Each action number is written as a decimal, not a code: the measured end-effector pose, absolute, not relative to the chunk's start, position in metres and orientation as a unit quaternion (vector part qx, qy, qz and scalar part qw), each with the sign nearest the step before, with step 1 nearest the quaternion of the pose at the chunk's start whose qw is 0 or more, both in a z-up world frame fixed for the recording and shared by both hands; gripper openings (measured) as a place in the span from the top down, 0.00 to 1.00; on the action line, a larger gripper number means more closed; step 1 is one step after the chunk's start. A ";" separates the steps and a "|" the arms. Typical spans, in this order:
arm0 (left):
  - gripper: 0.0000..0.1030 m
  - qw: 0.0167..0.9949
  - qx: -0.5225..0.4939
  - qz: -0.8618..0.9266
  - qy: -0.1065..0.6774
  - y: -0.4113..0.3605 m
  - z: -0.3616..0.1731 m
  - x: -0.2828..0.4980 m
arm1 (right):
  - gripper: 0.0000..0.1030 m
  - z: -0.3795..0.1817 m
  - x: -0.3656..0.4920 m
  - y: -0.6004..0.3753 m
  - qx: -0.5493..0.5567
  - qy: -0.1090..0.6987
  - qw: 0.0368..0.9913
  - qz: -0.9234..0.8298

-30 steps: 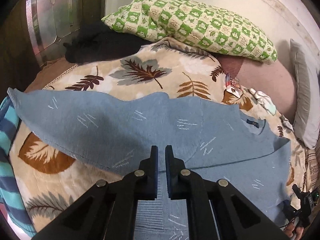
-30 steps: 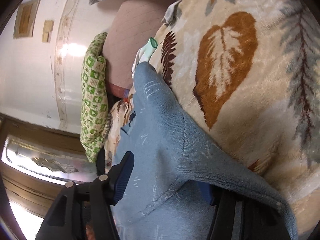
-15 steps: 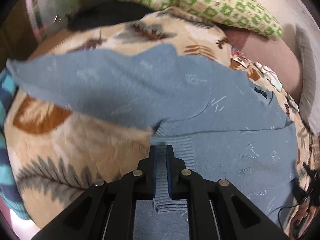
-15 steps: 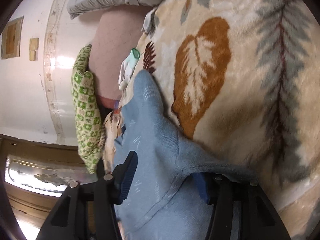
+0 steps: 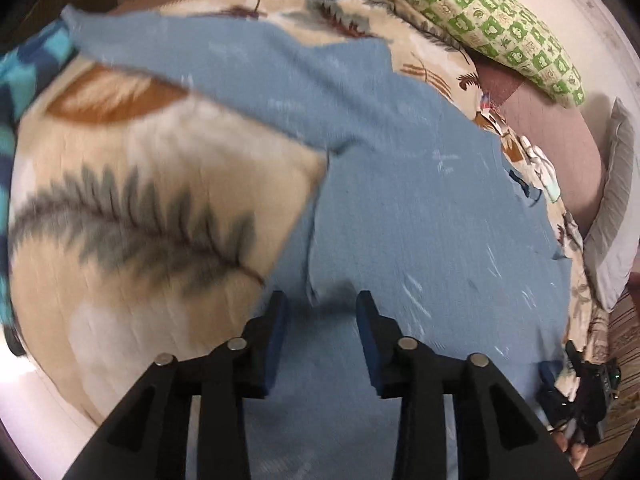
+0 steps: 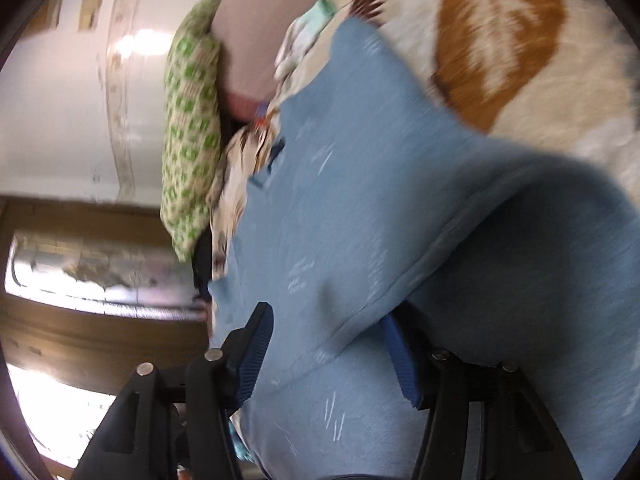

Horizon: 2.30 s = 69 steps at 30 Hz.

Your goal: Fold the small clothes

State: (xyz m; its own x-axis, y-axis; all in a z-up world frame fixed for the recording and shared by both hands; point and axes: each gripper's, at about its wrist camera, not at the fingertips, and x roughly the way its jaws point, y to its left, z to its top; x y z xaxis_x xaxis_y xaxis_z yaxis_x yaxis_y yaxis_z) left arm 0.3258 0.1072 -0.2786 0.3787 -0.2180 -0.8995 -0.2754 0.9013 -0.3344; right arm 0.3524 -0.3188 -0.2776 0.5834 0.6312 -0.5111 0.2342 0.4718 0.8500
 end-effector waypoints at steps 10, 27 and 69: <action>0.59 0.802 -0.243 0.041 0.545 0.097 -0.285 0.355 | 0.42 -0.271 0.347 -0.299 0.457 0.444 0.755 0.156; 0.93 0.875 -0.157 0.010 0.459 0.081 -0.229 0.382 | 0.42 -0.273 0.354 -0.297 0.448 0.442 0.762 0.153; 0.92 0.888 -0.033 0.019 0.458 0.124 -0.243 0.379 | 0.34 -0.268 0.372 -0.315 0.425 0.441 0.783 0.105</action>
